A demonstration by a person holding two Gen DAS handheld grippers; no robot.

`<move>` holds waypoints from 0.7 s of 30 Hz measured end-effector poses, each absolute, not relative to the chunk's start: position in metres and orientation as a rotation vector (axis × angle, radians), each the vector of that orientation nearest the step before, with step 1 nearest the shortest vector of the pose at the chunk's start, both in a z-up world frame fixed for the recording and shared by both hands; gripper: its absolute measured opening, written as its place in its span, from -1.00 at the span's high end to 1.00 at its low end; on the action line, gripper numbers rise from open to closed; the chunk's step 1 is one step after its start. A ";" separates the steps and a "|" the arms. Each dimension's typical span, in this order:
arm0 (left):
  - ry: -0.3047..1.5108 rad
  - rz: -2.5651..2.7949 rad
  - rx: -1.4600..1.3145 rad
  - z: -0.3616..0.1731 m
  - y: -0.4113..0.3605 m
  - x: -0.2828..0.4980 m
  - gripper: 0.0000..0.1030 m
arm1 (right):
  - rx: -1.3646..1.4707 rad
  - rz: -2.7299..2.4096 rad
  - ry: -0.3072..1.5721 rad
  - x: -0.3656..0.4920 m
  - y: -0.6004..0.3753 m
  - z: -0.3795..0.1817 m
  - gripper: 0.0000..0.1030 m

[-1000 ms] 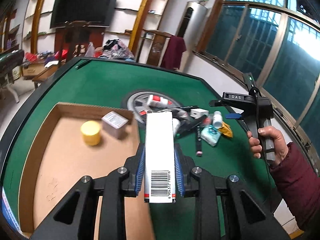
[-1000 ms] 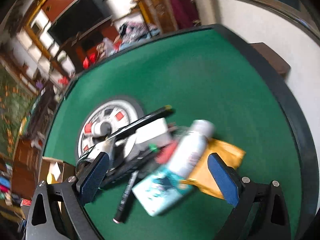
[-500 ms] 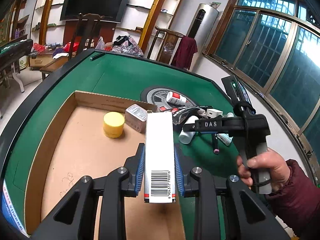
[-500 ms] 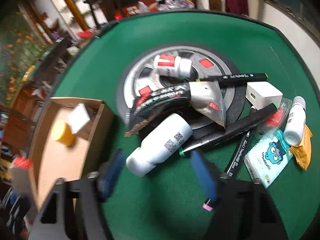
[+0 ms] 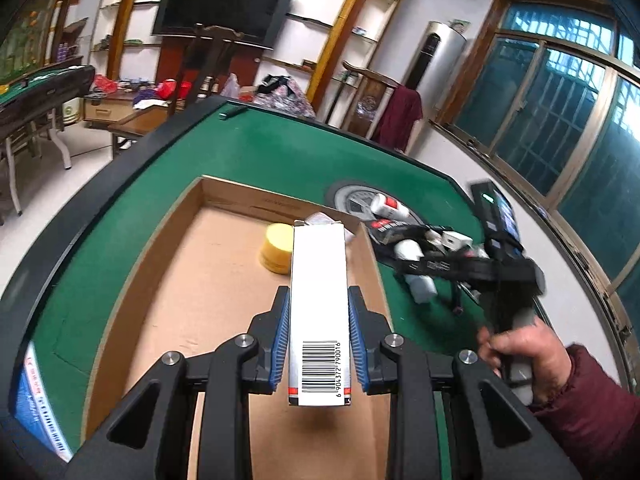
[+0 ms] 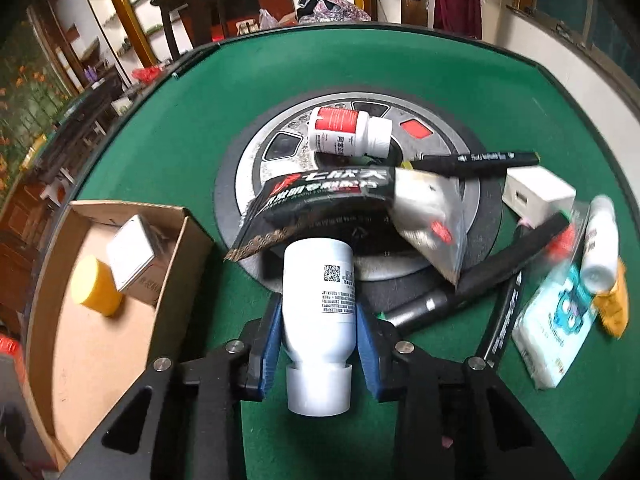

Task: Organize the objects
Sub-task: 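Carry the white barcode box to the box while the right gripper grasps the white bottle, then release the barcode box into the box while the right gripper drops the white bottle in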

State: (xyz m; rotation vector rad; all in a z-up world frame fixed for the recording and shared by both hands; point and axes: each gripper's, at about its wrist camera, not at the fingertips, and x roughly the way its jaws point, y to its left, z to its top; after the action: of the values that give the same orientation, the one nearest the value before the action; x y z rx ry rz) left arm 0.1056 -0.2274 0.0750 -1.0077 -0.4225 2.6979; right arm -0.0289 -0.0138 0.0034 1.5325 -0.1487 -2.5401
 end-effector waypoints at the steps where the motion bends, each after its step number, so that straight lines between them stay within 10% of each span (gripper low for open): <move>1: -0.427 2.708 -1.011 0.076 -0.231 0.106 0.49 | 1.515 -2.528 -0.191 -0.025 -0.009 0.005 0.27; 21: -0.306 2.719 -1.286 0.059 -0.253 -0.005 0.49 | 1.367 -2.140 -0.323 -0.008 -0.101 0.042 0.26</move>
State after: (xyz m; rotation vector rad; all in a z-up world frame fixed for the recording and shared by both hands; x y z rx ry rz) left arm -0.0054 -0.2530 0.0595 -1.2862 -0.3060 2.7194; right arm -0.0081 -0.1012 0.0415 1.3675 -0.3227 -2.1402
